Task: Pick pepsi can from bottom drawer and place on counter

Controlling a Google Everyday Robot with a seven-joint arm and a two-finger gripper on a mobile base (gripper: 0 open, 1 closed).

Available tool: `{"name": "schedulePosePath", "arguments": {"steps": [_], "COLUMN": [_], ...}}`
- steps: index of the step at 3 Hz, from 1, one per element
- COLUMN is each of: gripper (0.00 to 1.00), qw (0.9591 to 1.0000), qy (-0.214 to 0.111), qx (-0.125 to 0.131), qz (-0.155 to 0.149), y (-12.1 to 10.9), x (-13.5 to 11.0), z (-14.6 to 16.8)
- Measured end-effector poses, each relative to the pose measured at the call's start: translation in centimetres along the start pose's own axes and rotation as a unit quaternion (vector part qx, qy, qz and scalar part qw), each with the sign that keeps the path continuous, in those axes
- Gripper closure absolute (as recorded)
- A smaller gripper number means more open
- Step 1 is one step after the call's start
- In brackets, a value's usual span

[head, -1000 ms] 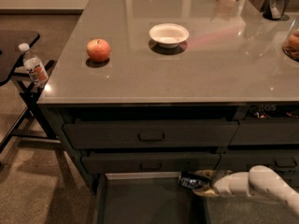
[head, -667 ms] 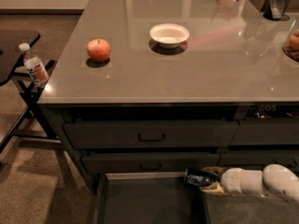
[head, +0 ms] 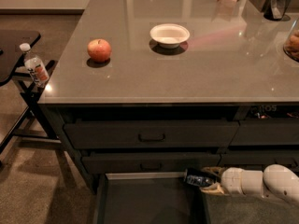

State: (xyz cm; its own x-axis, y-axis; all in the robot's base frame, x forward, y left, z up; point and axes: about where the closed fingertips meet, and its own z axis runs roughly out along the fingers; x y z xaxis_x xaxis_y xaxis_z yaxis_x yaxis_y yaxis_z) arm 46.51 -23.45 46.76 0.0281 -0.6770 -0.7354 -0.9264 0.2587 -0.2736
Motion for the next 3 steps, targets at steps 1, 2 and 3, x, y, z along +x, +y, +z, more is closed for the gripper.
{"name": "schedulePosePath", "arguments": {"steps": [1, 2, 3], "gripper": [1.0, 1.0, 1.0], "qw": [0.9989, 0.994, 0.9873], "qy": [-0.005, -0.008, -0.018], "qx": [0.021, 0.056, 0.074], "qz": [-0.043, -0.094, -0.14], "y": [-0.4, -1.9, -3.8], "x": [-3.7, -8.9, -13.7], "z": [-3.9, -9.8, -13.9]}}
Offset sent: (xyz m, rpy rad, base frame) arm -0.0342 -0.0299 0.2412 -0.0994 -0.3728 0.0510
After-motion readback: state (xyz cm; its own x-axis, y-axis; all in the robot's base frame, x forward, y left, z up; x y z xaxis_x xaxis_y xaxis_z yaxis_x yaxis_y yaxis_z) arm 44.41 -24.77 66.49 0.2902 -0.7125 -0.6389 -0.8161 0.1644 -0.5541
